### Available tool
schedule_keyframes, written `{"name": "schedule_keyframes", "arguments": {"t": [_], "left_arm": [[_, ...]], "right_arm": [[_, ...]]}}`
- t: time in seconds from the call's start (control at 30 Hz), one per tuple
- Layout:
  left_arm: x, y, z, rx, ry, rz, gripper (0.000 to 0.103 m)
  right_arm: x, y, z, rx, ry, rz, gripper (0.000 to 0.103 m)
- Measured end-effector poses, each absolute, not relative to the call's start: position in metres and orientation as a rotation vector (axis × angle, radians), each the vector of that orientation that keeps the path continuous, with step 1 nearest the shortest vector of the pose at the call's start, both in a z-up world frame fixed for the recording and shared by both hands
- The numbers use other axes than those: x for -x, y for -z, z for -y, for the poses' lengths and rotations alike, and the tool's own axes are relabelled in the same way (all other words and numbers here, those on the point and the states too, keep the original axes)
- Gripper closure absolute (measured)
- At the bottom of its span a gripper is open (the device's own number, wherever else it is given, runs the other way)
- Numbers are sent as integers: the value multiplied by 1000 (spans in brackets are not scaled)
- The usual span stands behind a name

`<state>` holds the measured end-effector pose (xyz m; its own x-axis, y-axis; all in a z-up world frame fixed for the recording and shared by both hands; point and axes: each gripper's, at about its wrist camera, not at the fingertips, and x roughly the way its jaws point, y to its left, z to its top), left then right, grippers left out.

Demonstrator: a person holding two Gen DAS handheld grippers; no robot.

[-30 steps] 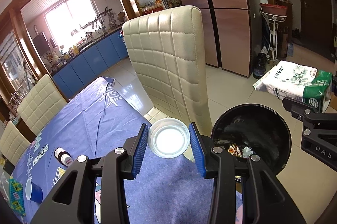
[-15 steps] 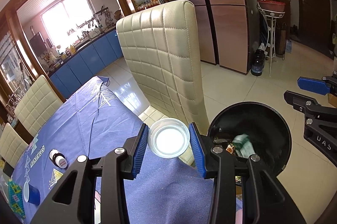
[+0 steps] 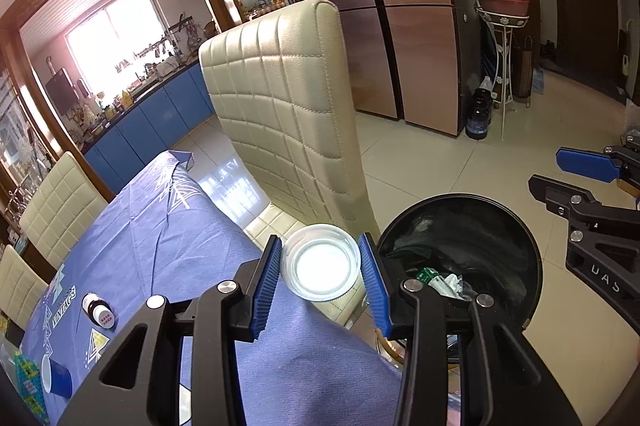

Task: Collect trash
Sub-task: 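Open the right tool to drop the milk carton into the bin, then open the left tool to drop the white bottle cap into the bin, then move both tools back over the table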

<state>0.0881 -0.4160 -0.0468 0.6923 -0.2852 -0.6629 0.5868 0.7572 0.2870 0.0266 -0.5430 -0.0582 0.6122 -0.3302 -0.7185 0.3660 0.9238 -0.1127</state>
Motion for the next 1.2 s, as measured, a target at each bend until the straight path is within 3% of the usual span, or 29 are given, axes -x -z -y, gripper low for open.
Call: {"name": "schedule_keyframes", "arguments": {"t": [0.6, 0.63, 0.67, 0.73, 0.77, 1.2], "left_arm": [[-74, 49, 460, -531, 605, -647, 63], [-74, 49, 461, -529, 614, -661, 57], [-75, 50, 461, -526, 621, -673, 42], [-74, 47, 459, -503, 624, -661, 26], [-73, 45, 457, -497, 621, -647, 23], [-83, 39, 425, -469, 559, -654, 22]], "right_arm": [[-15, 64, 578, -103, 446, -817, 65], [-15, 65, 579, -105, 446, -818, 65], [-14, 65, 580, -106, 447, -819, 65], [-14, 65, 582, -109, 447, -821, 66], [-14, 66, 583, -111, 447, -820, 66], [-17, 60, 562, -97, 424, -811, 65]]}}
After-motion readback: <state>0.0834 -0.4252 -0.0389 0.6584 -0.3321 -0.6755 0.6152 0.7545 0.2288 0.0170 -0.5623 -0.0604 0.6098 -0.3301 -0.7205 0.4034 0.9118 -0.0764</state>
